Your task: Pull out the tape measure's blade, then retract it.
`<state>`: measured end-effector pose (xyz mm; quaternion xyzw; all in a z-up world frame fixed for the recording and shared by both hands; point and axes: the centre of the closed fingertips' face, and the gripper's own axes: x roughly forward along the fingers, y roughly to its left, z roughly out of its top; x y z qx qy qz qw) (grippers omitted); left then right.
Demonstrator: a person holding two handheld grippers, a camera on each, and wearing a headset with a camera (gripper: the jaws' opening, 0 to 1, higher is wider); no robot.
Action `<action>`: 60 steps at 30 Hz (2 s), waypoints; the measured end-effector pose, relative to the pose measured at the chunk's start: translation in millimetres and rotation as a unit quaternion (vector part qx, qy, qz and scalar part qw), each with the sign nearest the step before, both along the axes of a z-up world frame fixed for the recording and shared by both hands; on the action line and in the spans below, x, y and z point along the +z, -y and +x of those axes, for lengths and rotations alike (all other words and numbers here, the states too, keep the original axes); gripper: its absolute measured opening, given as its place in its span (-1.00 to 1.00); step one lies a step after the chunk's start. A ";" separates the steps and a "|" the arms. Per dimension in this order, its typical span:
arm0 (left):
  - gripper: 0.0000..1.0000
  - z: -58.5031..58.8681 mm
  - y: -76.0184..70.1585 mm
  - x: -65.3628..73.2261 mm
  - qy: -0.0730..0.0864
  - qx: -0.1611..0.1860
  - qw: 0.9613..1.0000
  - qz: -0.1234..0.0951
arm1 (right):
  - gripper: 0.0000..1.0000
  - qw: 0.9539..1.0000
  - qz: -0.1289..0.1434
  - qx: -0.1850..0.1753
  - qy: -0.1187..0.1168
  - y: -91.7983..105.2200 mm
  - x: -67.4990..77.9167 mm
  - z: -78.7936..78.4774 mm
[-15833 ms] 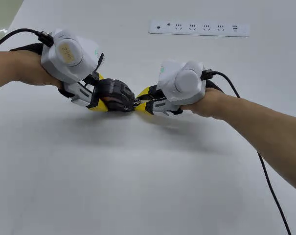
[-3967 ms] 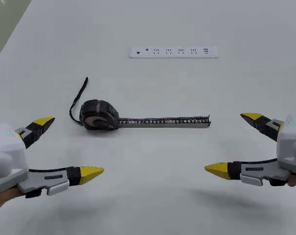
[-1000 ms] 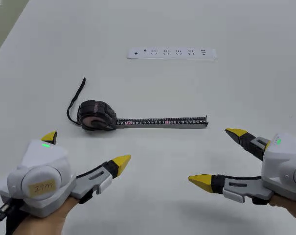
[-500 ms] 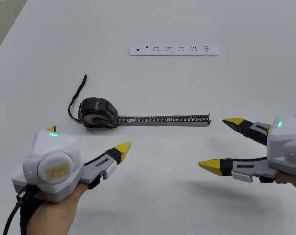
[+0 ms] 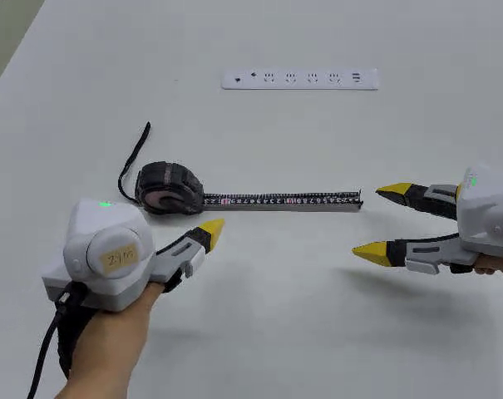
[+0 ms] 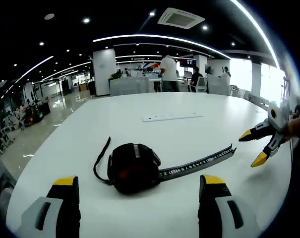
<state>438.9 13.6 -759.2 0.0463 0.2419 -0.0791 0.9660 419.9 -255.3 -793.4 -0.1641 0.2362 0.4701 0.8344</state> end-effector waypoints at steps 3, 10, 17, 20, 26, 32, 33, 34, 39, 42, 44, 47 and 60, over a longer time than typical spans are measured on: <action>0.94 4.3 0.2 -1.4 0.000 0.005 1.000 -0.001 | 0.09 1.000 0.000 0.006 0.001 0.9 -1.2 5.1; 0.91 15.4 1.3 -4.0 -0.002 0.018 1.000 -0.007 | -0.08 1.000 -0.004 0.017 -0.001 3.3 -6.7 19.6; 0.83 31.7 3.7 -7.3 -0.001 0.025 1.000 -0.010 | -0.29 1.000 -0.011 0.026 -0.002 4.1 -13.3 33.7; 0.82 36.2 3.1 -9.3 -0.005 0.032 0.999 -0.012 | -0.36 1.000 -0.011 0.028 -0.003 4.1 -15.7 37.7; 0.76 42.9 1.9 -16.3 -0.014 0.047 0.999 -0.017 | -0.49 0.999 -0.018 0.037 -0.005 2.6 -20.6 38.3; 0.70 47.3 0.2 -19.2 -0.019 0.063 0.998 -0.020 | -0.62 0.999 -0.023 0.045 -0.001 0.5 -24.8 40.4; 0.69 48.2 0.1 -19.8 -0.019 0.065 0.998 -0.020 | -0.64 0.999 -0.023 0.045 -0.004 -0.2 -25.9 40.4; 0.69 49.0 0.0 -20.6 -0.021 0.066 0.997 -0.019 | -0.64 0.999 -0.024 0.046 -0.004 -0.3 -27.1 40.6; 0.66 51.6 -1.9 -23.9 -0.026 0.074 0.997 -0.018 | -0.70 0.999 -0.029 0.046 -0.001 0.3 -29.4 42.8; 0.64 52.6 -3.6 -28.5 -0.033 0.078 0.996 -0.017 | -0.73 0.998 -0.030 0.046 0.001 0.3 -28.7 42.8; 0.62 53.0 -4.4 -30.7 -0.037 0.082 0.996 -0.016 | -0.74 0.998 -0.030 0.047 0.000 0.3 -28.3 42.6; 0.58 52.7 -5.4 -32.8 -0.041 0.087 0.995 -0.017 | -0.75 0.998 -0.031 0.049 0.003 0.4 -28.2 42.6; 0.44 54.6 -7.2 -37.0 -0.049 0.100 0.994 -0.024 | -0.78 0.997 -0.043 0.055 0.014 1.7 -27.0 44.4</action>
